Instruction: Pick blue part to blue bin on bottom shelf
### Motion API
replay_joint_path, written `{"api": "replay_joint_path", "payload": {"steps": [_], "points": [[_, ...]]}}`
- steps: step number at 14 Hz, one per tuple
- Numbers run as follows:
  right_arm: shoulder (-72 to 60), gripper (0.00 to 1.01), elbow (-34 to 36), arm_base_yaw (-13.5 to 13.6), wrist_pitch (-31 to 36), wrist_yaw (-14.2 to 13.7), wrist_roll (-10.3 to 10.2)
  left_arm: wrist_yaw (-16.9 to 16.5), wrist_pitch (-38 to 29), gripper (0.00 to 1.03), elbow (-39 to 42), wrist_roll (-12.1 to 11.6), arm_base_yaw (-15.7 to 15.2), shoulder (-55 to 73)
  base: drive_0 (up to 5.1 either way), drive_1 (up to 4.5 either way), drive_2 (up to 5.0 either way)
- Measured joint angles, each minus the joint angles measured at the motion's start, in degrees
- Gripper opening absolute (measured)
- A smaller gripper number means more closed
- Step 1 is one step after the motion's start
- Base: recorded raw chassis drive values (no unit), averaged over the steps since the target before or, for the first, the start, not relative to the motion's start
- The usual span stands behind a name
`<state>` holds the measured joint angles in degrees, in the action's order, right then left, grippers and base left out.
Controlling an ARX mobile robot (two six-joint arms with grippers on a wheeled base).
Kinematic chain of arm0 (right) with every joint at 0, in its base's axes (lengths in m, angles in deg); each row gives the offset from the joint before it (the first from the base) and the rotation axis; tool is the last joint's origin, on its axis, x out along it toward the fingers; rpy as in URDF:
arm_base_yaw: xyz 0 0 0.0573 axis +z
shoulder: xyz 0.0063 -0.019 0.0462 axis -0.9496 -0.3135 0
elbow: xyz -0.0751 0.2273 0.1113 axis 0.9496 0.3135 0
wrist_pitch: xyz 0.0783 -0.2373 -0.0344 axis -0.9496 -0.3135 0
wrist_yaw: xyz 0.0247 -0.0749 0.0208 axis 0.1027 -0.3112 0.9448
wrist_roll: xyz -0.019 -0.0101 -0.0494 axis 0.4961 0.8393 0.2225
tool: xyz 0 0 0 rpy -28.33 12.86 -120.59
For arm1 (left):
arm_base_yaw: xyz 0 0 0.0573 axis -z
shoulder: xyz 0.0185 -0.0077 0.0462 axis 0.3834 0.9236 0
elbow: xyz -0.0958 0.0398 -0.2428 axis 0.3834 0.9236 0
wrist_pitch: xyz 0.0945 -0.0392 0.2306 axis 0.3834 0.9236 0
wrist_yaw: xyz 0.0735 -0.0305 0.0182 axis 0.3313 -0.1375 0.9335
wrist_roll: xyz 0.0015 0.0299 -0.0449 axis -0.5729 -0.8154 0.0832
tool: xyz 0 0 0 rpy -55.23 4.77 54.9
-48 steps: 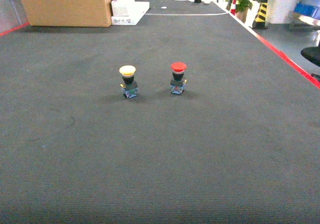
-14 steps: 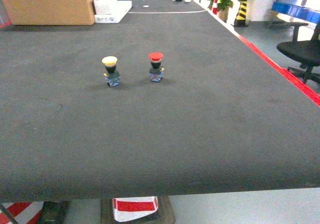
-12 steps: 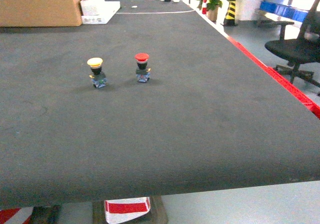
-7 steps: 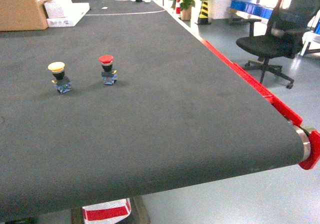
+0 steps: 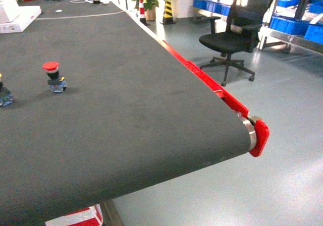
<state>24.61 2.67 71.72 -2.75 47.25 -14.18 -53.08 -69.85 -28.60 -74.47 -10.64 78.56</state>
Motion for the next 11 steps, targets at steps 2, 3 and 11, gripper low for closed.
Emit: {"api": "replay_joint_path", "payload": {"steps": [2,3,11], "points": [[0.00,0.98,0.00,0.00,0.02,-0.02,0.00,0.02,0.02,0.43,0.00,0.00,0.00,0.00,-1.5,-1.47,-1.5],[0.00,0.98,0.00,0.00,0.02,-0.02,0.00,0.00,0.02,0.43,0.00,0.00,0.00,0.00,-1.5,-1.47,-1.5],[0.00,0.98,0.00,0.00,0.02,-0.02,0.00,0.02,0.02,0.43,0.00,0.00,0.00,0.00,-1.6,-1.61,-1.6]]}}
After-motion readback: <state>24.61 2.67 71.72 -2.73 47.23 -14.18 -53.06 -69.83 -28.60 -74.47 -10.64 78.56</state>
